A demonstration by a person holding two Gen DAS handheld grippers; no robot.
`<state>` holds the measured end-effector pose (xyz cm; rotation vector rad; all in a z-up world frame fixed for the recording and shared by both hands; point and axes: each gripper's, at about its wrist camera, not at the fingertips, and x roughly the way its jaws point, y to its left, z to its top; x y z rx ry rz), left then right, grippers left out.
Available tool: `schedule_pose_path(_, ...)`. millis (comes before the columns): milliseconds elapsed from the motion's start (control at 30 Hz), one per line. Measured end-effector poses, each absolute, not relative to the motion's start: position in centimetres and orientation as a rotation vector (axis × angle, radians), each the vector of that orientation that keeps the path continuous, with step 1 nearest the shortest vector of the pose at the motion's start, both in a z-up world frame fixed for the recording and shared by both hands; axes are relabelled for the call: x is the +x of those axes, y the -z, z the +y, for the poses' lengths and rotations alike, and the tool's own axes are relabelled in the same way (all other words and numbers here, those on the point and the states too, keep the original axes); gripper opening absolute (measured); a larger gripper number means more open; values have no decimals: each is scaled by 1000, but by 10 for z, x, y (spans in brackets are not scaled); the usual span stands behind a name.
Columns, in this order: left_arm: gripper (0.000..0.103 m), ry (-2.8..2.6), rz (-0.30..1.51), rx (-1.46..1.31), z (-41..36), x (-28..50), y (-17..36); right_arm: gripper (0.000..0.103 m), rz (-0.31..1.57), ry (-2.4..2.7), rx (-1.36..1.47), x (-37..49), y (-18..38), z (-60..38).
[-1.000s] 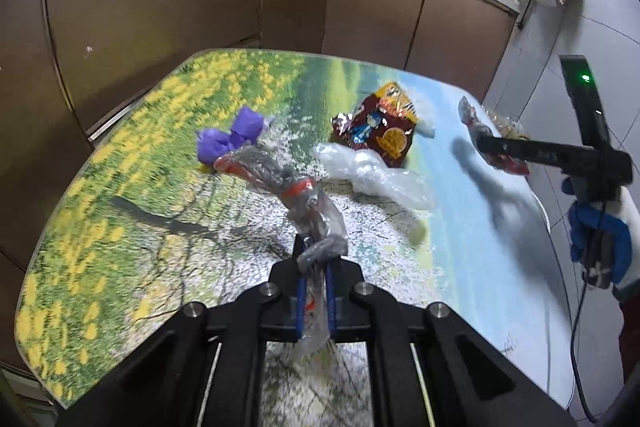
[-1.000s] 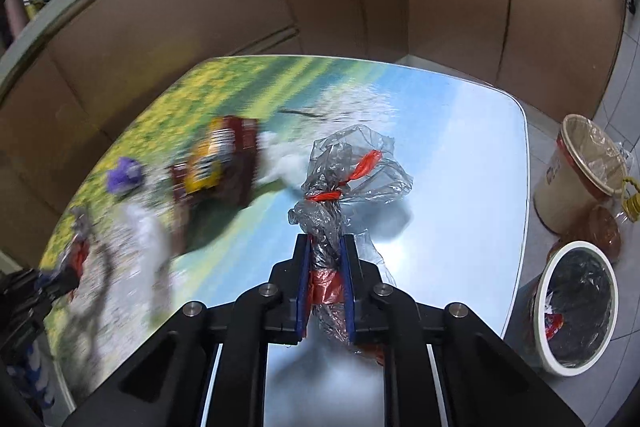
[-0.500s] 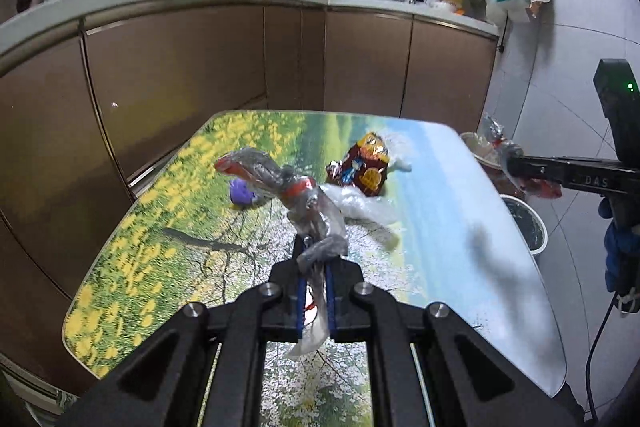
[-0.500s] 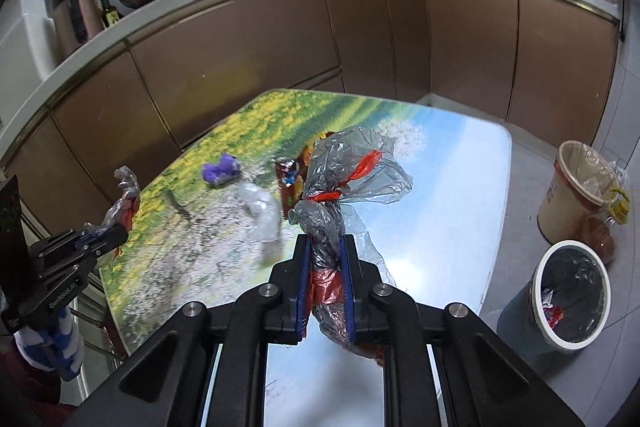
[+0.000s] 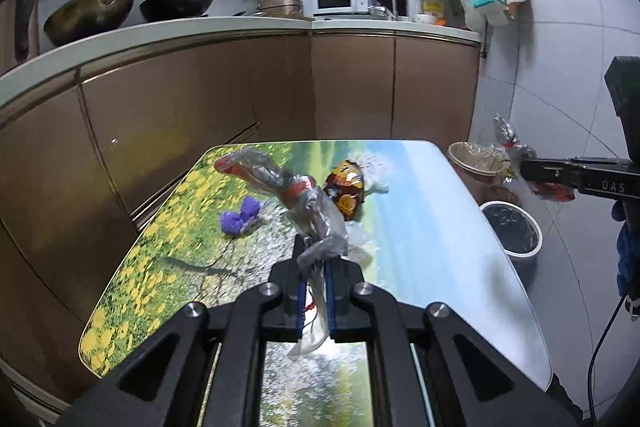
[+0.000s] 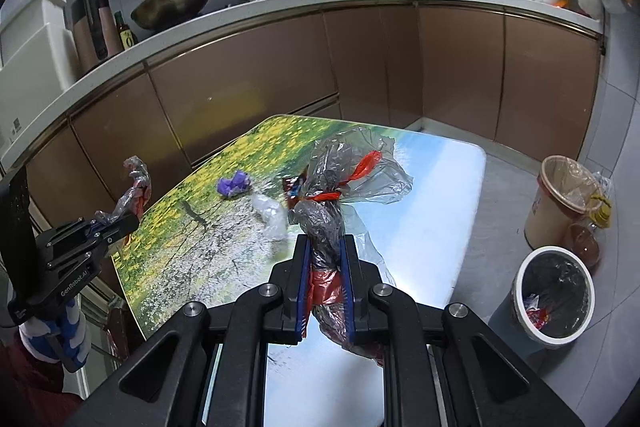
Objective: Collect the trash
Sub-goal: 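Carry both plastic bags to the bin and open both grippers over it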
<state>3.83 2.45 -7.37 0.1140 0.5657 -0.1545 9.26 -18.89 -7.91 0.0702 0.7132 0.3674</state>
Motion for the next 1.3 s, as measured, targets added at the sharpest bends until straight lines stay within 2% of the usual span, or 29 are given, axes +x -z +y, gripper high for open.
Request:
schedule_pose_path(367,7,265,607,245,-58,60,79,14,707,-217,169,77,105,-279)
schedule_pose_path(767,7,508,716,386,-186,108,108,14,764,19,306,64,168,-395)
schedule_pose_path(1300,8,871,998,367,-410,252,181,17,867,212,442,177,255,-525)
